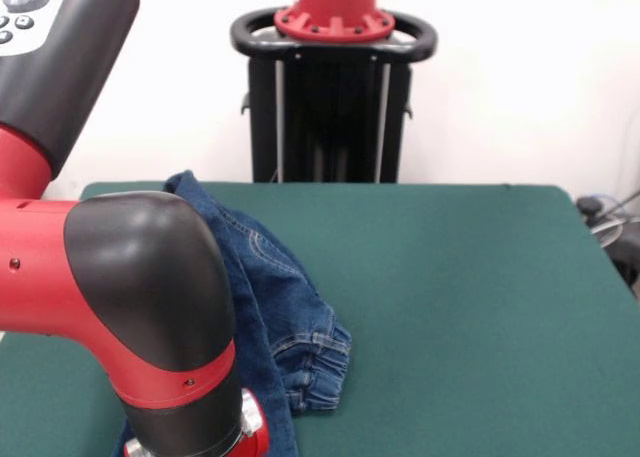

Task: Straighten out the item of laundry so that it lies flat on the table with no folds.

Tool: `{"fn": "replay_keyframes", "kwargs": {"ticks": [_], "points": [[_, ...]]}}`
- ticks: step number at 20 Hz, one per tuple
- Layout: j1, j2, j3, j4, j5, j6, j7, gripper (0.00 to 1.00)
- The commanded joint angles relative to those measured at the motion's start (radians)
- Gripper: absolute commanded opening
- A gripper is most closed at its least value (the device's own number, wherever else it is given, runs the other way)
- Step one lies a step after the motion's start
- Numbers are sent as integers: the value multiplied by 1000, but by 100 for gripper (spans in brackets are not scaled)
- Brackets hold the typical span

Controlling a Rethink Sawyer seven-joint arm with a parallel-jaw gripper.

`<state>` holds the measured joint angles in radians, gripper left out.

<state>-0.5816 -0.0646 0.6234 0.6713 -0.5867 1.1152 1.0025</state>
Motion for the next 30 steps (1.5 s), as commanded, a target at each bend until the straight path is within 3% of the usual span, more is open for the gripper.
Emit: {"fn": "replay_keyframes", "kwargs": {"ticks": [1, 3, 6, 8, 11, 17, 23, 30], "points": [[21, 54, -21, 72, -67, -136, -184, 0], [12, -46, -55, 171, -64, -151, -145, 0], [-25, -317, -94, 388, -4, -65, -113, 0], [-34, -415, -96, 439, 28, 11, -112, 0], [-38, -483, -82, 462, 51, 74, -86, 0], [-21, -540, -81, 479, 52, 107, -38, 0], [-9, -519, -79, 440, 35, 120, -38, 0], [-42, -460, -25, 481, 63, -14, -43, 0]]}}
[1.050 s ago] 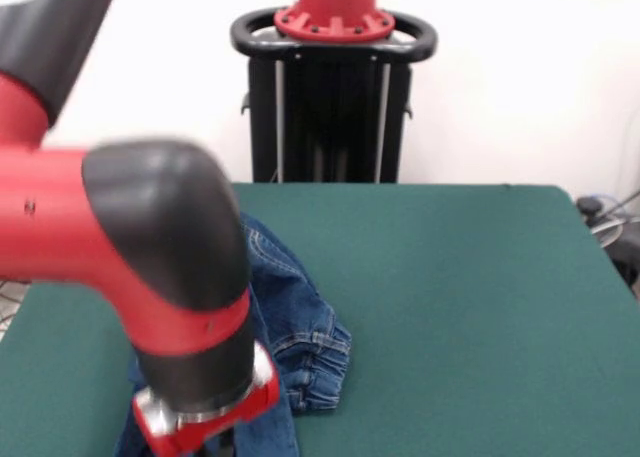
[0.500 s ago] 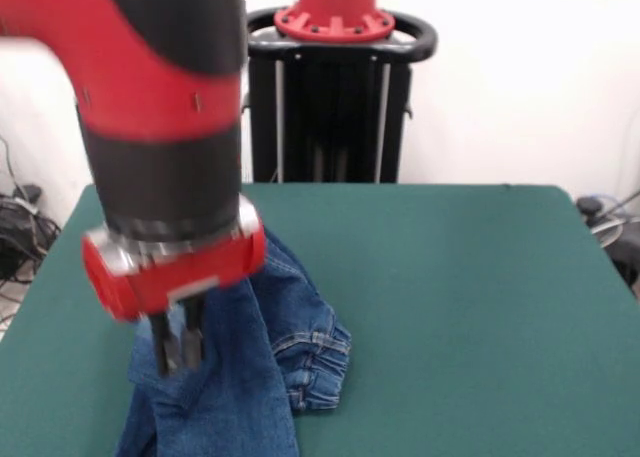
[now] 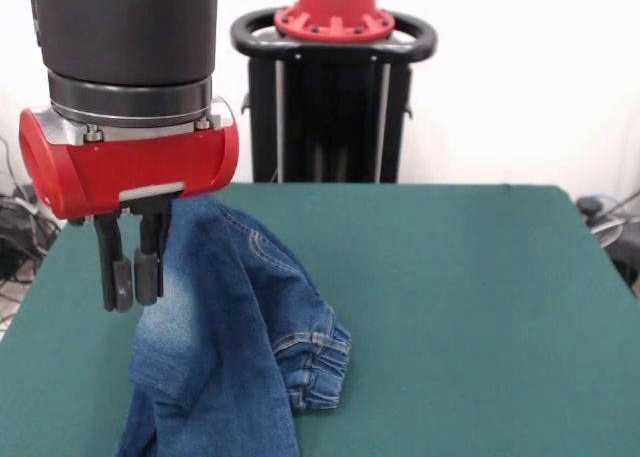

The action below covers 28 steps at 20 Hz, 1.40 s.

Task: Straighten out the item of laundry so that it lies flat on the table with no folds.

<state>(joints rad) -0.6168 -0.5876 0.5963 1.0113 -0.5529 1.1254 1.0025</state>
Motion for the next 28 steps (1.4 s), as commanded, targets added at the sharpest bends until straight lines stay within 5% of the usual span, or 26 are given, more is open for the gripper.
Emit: {"fn": "replay_keyframes", "kwargs": {"ticks": [1, 7, 14, 28], "points": [[-23, 72, 23, 162, 52, -59, -43, 0], [4, 118, 25, 189, 77, -174, 68, 0], [107, 146, -30, 83, 94, -108, 171, 0], [92, 163, -37, 105, 117, -182, 145, 0]]}}
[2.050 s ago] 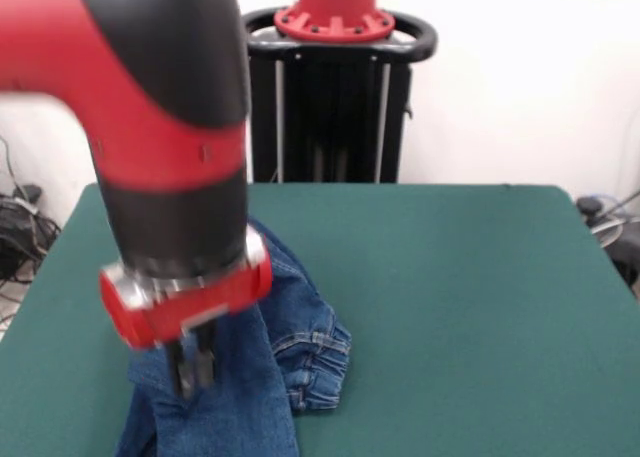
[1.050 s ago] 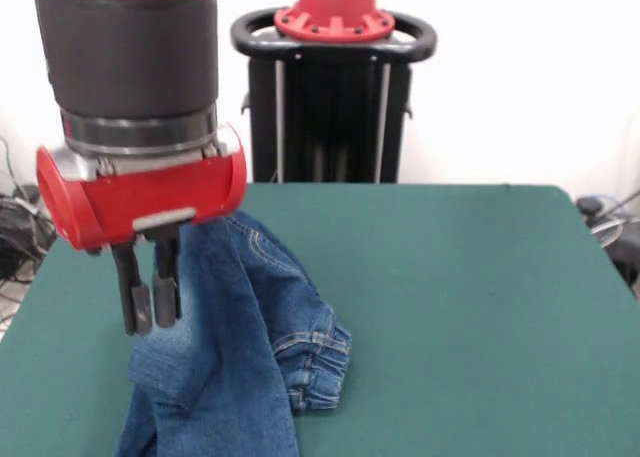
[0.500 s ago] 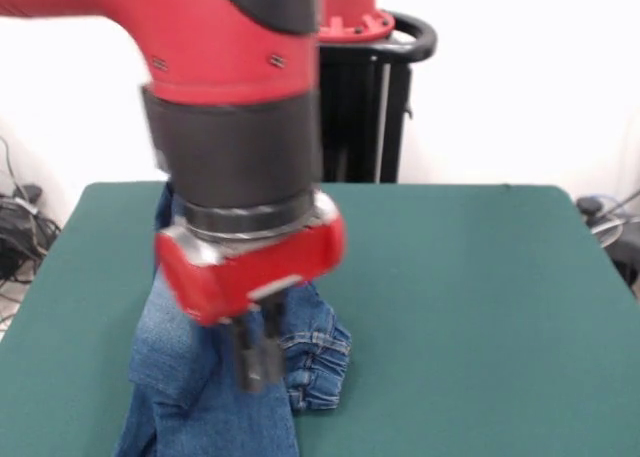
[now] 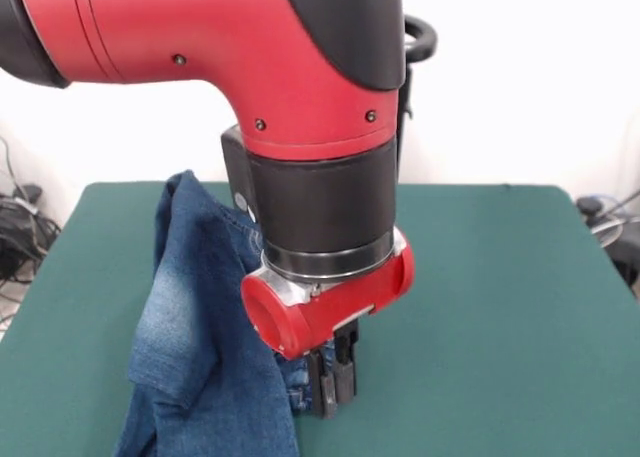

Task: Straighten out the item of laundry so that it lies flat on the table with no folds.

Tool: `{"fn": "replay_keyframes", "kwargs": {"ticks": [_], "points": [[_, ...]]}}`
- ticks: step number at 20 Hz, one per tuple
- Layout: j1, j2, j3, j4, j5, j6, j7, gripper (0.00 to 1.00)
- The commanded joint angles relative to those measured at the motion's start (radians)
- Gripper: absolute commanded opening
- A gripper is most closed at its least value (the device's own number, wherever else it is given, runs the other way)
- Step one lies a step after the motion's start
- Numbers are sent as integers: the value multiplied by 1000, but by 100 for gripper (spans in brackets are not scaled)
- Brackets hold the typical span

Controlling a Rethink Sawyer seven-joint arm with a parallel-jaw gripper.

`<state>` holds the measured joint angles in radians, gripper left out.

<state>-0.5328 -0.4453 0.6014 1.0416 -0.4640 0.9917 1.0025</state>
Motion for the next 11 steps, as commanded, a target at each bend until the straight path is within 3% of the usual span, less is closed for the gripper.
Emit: {"fn": "replay_keyframes", "kwargs": {"ticks": [1, 11], "points": [[6, 21, -41, 73, 31, -47, 144, 0], [11, 51, -32, 47, 29, -58, 133, 0]]}}
